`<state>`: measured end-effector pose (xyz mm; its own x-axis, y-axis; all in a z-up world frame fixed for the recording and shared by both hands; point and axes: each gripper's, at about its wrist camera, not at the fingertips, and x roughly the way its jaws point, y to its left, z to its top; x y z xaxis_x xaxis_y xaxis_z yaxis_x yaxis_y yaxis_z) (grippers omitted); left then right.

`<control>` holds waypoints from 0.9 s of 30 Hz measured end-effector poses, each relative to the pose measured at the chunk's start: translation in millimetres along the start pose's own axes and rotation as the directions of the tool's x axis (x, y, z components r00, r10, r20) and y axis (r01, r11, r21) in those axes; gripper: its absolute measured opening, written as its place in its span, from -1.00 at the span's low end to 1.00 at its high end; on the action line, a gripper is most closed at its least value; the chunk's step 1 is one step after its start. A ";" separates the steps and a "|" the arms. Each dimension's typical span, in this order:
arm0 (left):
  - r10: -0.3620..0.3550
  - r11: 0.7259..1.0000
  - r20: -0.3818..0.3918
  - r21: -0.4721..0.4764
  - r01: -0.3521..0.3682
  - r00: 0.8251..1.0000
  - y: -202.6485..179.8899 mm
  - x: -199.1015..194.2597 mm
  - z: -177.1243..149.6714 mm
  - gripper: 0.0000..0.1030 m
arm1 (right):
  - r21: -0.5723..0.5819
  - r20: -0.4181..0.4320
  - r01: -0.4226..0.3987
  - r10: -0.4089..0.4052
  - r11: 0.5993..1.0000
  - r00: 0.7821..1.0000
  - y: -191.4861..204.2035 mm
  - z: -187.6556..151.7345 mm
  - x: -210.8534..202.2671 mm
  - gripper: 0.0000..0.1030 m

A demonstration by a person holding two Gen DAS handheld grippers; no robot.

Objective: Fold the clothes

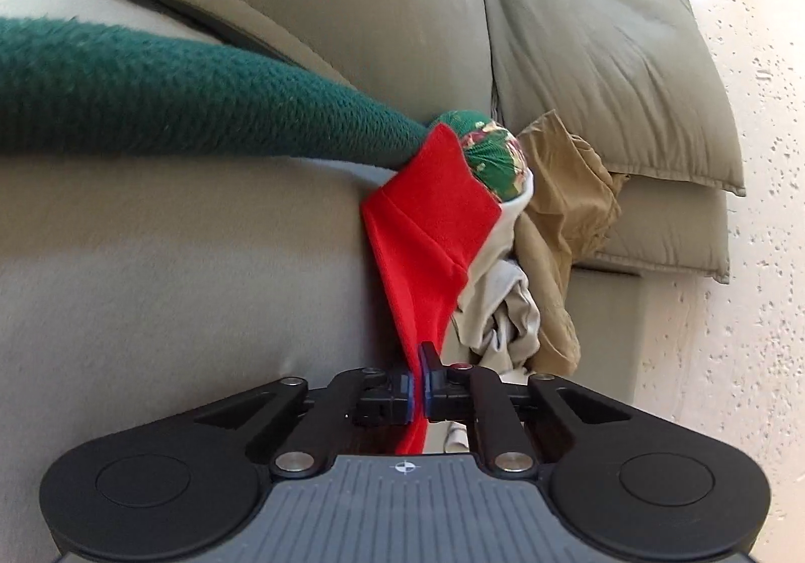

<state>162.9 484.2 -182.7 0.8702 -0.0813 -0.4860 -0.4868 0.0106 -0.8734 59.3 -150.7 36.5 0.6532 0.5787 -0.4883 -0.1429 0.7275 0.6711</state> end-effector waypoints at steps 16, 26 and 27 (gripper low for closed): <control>-0.020 0.759 0.164 0.645 -0.091 0.986 -99.6 -88.5 -62.7 -1.00 | 0.078 -0.021 -0.028 0.030 0.997 0.999 -22.1 -18.1 -19.2 0.78; -0.172 0.341 0.151 0.936 -0.085 0.973 -170.9 -135.4 -215.9 -1.00 | 0.175 0.090 -0.012 -0.004 0.985 0.996 -73.7 -32.1 -92.1 0.78; -0.187 0.282 0.151 0.955 -0.094 0.971 -174.1 -138.3 -238.1 -1.00 | 0.191 0.102 -0.009 -0.011 0.981 0.995 -81.7 -34.1 -100.4 0.78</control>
<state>109.2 256.2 43.7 0.9471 0.0692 -0.3135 -0.1462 0.9623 -0.2294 -20.0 -255.6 11.6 0.7275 0.5297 -0.4361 -0.0035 0.6385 0.7696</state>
